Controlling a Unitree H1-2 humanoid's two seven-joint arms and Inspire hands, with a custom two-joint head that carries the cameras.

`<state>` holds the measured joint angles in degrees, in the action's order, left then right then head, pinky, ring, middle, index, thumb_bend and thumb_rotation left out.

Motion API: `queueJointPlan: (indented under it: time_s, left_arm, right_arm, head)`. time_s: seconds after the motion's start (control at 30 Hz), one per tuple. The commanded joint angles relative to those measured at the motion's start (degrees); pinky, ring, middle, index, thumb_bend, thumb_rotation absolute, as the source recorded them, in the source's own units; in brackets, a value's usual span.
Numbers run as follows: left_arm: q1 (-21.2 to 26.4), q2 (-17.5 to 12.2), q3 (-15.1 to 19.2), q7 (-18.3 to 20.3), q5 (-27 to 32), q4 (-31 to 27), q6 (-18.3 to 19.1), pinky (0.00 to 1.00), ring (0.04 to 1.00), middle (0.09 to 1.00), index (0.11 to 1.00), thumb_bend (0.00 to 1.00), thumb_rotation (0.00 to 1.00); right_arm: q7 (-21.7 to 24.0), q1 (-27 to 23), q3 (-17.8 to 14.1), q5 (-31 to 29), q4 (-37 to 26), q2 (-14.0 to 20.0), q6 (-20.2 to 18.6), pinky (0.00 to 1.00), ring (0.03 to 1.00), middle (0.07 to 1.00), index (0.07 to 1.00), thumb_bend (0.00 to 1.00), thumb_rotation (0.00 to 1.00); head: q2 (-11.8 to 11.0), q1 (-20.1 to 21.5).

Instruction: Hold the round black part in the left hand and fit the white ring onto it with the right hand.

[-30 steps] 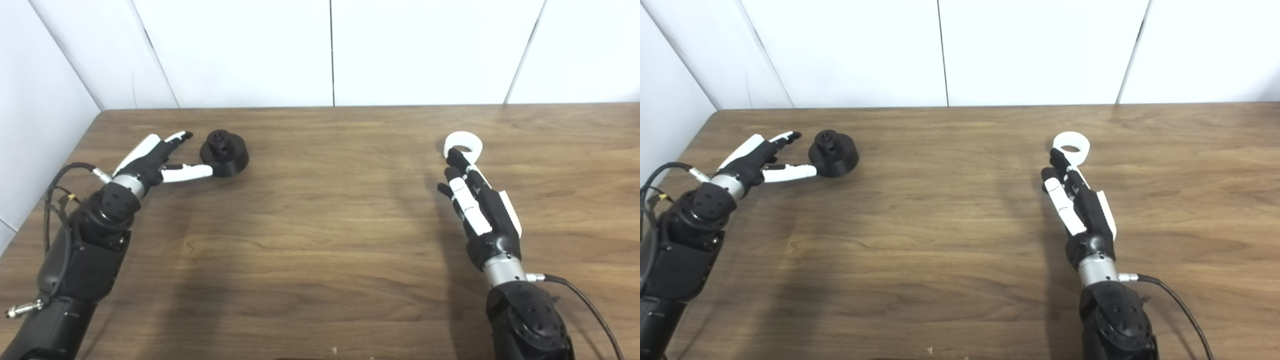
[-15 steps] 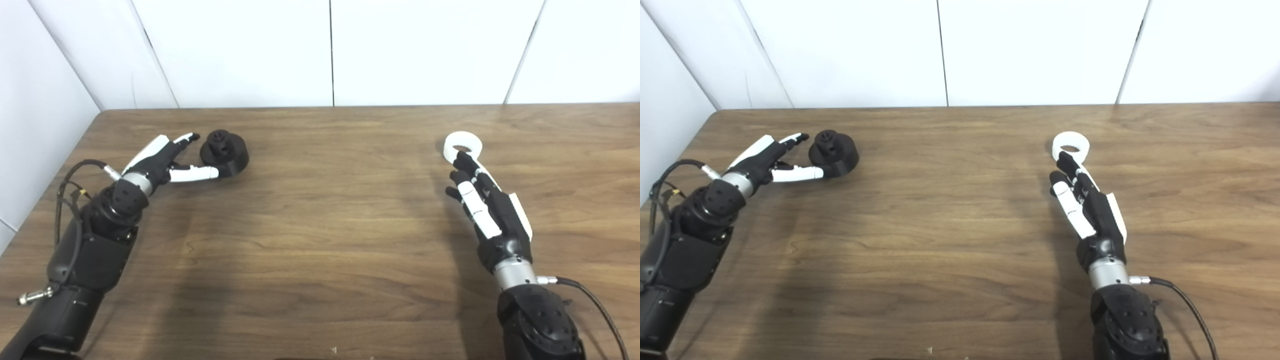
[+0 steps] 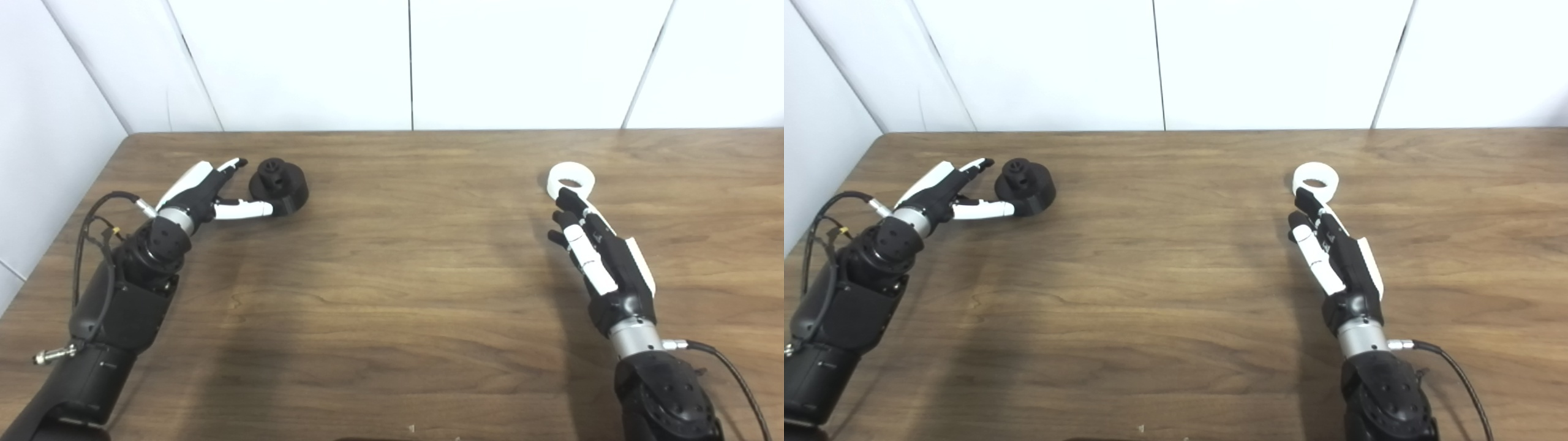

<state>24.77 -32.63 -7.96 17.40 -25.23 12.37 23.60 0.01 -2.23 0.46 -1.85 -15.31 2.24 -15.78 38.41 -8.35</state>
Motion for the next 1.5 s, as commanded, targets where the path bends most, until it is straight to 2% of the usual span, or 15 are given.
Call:
queueJointPlan:
  time_s: [0.0, 0.4, 0.63, 0.73, 0.93, 1.23, 1.47]
  left_arm:
    - [2.79, -0.47, -0.17, -0.93, -0.43, 0.76, -0.70, 0.89, 1.000, 0.990, 0.985, 1.00, 0.53]
    - [4.95, 0.66, -1.26, -2.27, -0.55, 4.83, -2.21, 0.88, 1.000, 0.977, 0.969, 1.00, 0.51]
    - [6.85, 1.63, -2.45, -1.70, -0.51, 7.81, -2.93, 0.88, 0.991, 0.968, 0.966, 1.00, 0.52]
    - [7.80, 2.03, -2.89, -1.56, 0.03, 9.75, -4.74, 0.89, 0.986, 0.955, 0.964, 1.00, 0.51]
    - [8.75, 2.25, -4.30, -0.12, 0.04, 10.50, -5.03, 0.90, 0.996, 0.964, 0.962, 1.00, 0.49]
    - [8.94, 0.94, -7.30, 3.29, -0.07, 9.48, -5.51, 0.91, 1.000, 0.994, 0.953, 1.00, 0.54]
    - [8.45, 0.53, -7.77, 5.12, 0.12, 8.30, -4.60, 0.93, 1.000, 0.996, 0.954, 1.00, 0.49]
  right_arm:
    - [0.78, -1.41, 0.23, -0.08, -1.98, 0.00, 2.79, 0.86, 0.915, 0.911, 0.883, 0.52, 0.66]
    - [0.50, -1.51, 0.04, 0.23, -1.99, 0.19, 3.30, 0.87, 0.916, 0.903, 0.880, 0.54, 0.66]
    - [0.32, -1.42, -0.01, 0.91, -2.20, 0.45, 3.57, 0.87, 0.911, 0.896, 0.878, 0.53, 0.68]
    - [0.21, -1.40, -0.18, 1.17, -2.47, 0.53, 3.44, 0.87, 0.912, 0.895, 0.879, 0.54, 0.68]
    - [0.15, -1.41, -0.24, 1.29, -2.86, 0.60, 3.18, 0.87, 0.916, 0.897, 0.879, 0.53, 0.67]
    - [0.10, -1.53, -0.13, 1.63, -2.58, 0.66, 3.09, 0.87, 0.913, 0.899, 0.884, 0.52, 0.69]
    - [0.23, -1.39, -0.25, 1.20, -2.02, 0.57, 3.64, 0.86, 0.906, 0.892, 0.879, 0.52, 0.68]
  head:
    - [0.08, 0.00]
    - [-0.48, 0.40]
    - [-0.57, 0.76]
    - [-0.62, 1.27]
    - [-0.47, 1.06]
    - [-0.18, 0.87]
    - [-0.11, 0.68]
